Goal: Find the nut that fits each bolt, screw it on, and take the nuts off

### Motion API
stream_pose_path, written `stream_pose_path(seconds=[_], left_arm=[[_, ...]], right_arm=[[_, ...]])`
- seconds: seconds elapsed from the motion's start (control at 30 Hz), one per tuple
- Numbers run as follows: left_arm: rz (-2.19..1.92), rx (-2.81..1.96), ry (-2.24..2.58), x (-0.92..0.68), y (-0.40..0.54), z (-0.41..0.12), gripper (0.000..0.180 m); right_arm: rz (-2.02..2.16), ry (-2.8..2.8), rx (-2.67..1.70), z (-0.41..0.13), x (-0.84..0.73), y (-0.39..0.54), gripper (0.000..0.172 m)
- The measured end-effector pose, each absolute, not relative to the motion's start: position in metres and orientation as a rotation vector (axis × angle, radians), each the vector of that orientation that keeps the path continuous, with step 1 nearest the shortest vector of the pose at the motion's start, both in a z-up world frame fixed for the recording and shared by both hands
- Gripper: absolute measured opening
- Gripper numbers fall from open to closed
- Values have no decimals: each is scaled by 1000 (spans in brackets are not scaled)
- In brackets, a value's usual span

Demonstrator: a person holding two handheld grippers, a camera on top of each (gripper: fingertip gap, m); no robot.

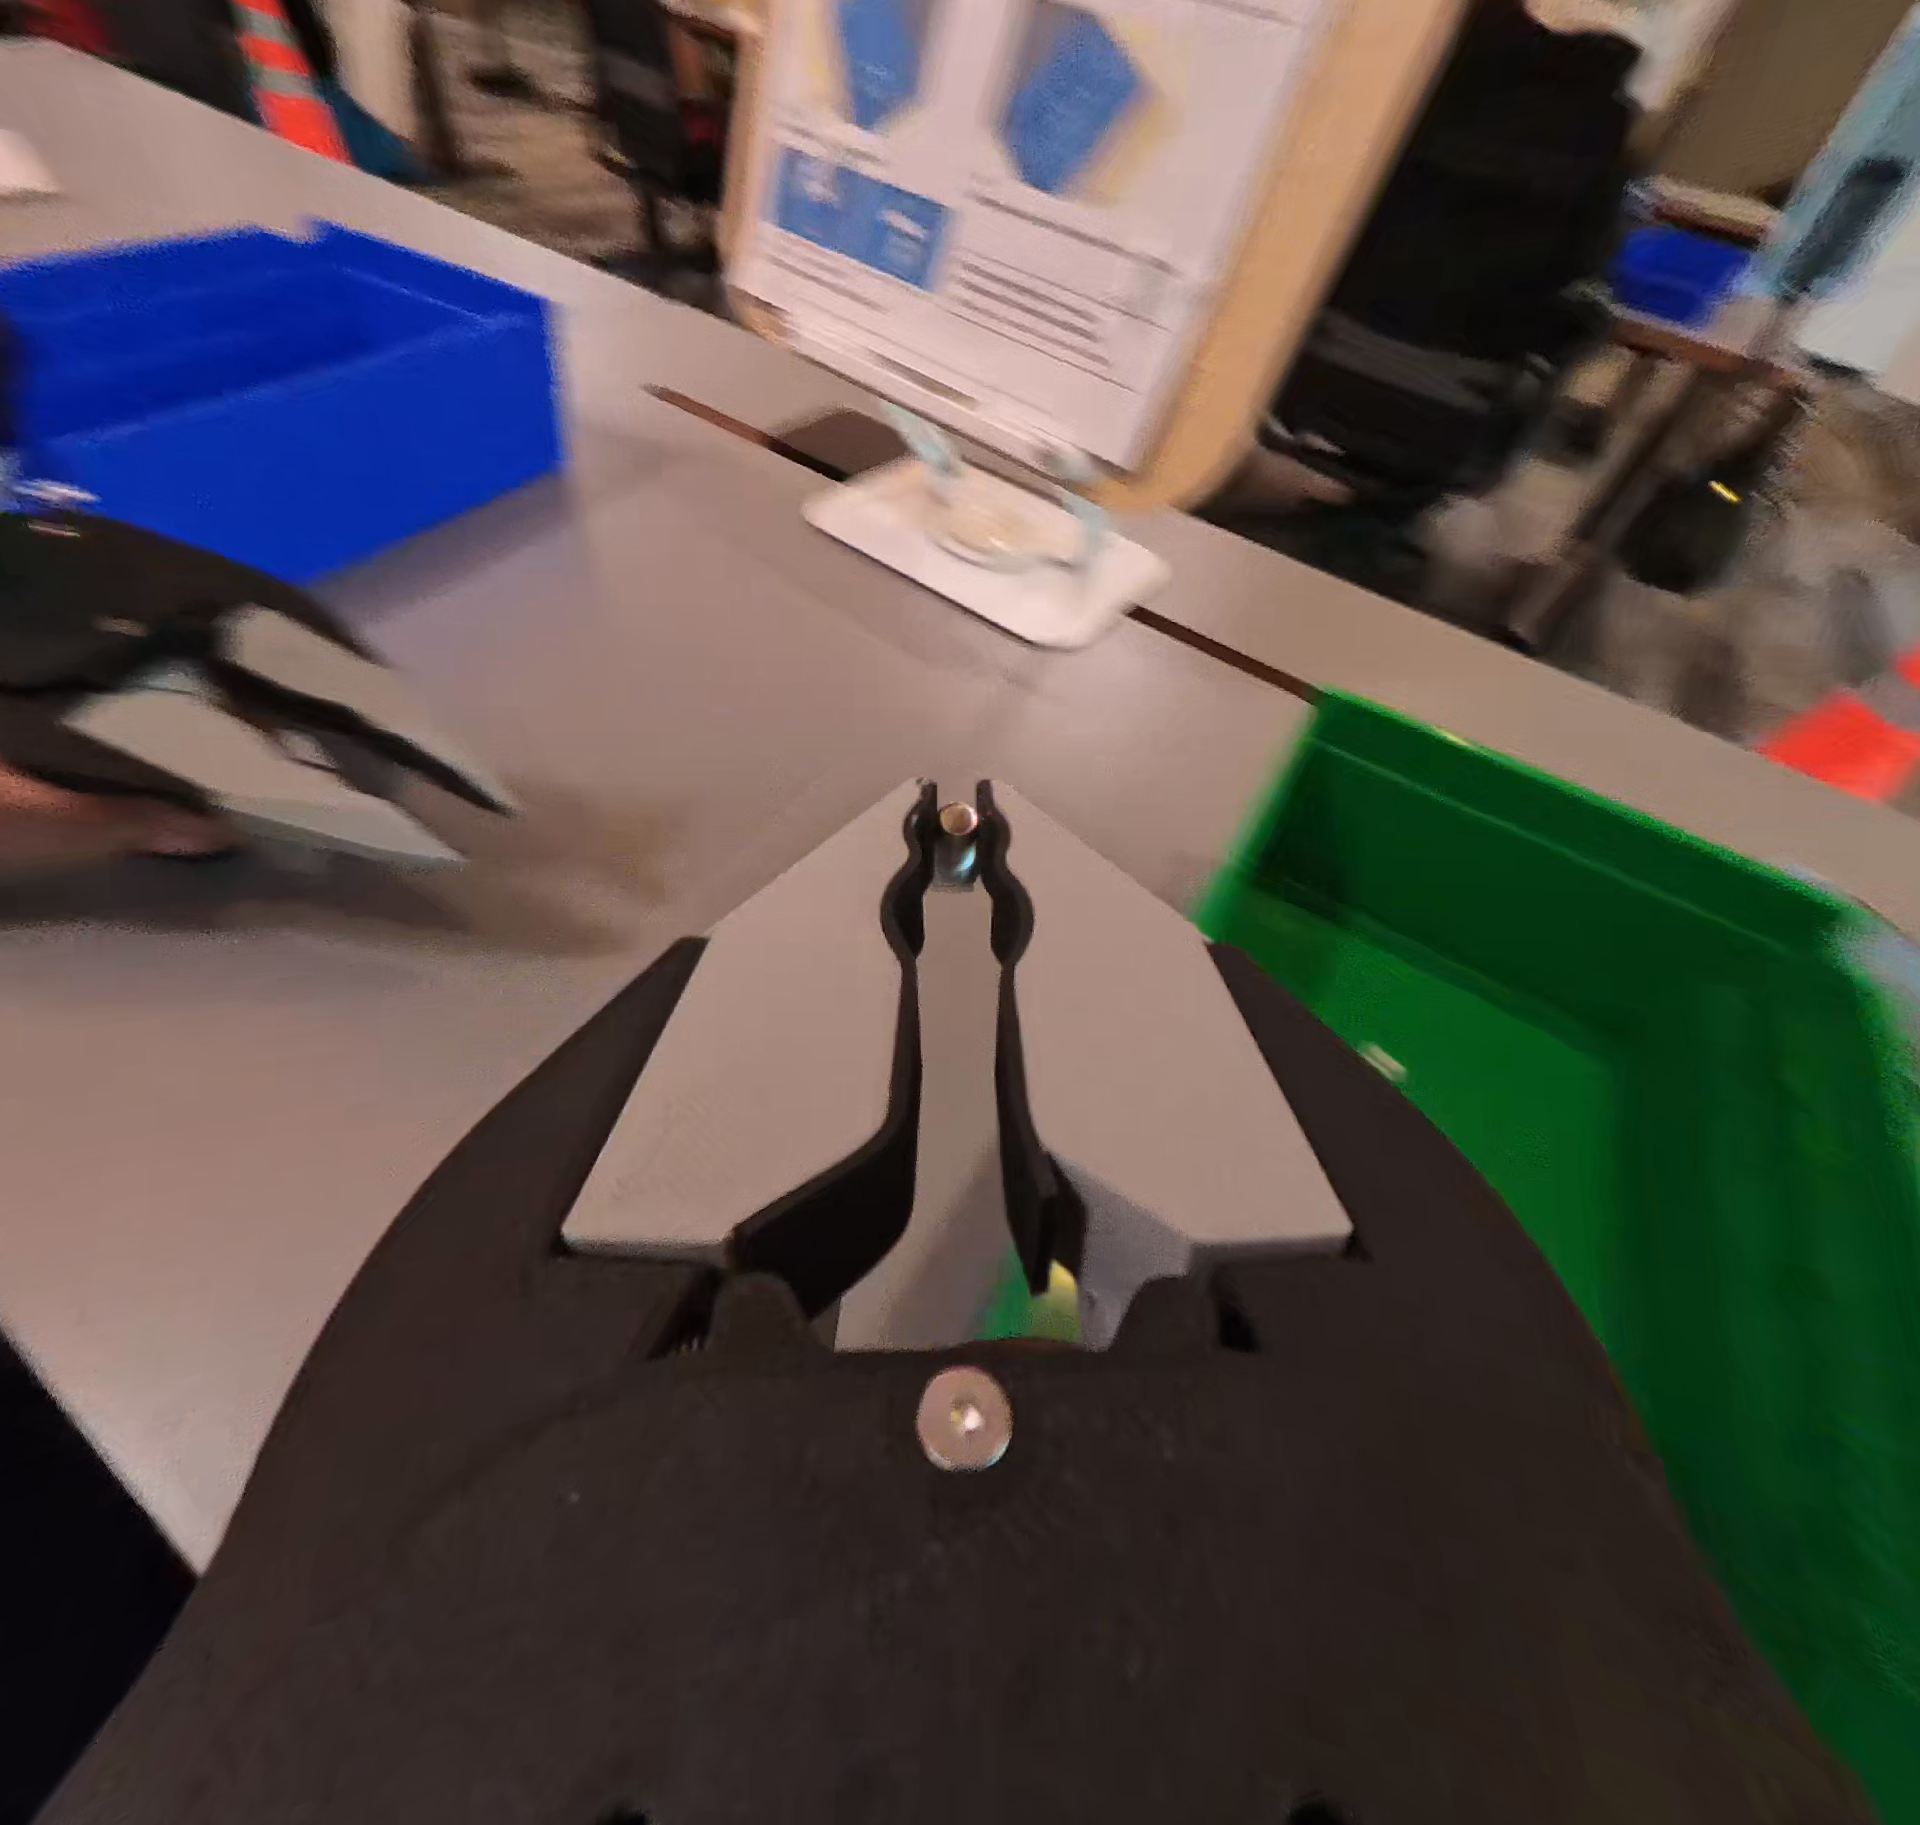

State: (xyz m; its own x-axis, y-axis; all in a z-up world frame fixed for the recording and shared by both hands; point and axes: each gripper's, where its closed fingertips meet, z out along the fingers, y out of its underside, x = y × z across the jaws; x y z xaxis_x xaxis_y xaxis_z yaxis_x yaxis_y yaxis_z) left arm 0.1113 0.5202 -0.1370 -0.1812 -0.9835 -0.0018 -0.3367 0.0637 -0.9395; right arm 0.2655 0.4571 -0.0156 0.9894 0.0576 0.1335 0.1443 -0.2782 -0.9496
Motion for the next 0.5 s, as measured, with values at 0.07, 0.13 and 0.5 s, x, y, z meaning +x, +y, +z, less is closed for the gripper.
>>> stream_pose_path(seconds=[0.07,0.13,0.5], left_arm=[[-1120,-1332,1633,112,517,-137,19],[-1104,-1318,1652,112,514,-139,18],[-1109,-1259,1660,112,512,-139,17]], right_arm=[[-193,-28,-1985,-32,329,434,4],[-257,52,-2155,-68,375,416,4],[-355,50,-2262,-93,388,434,33]])
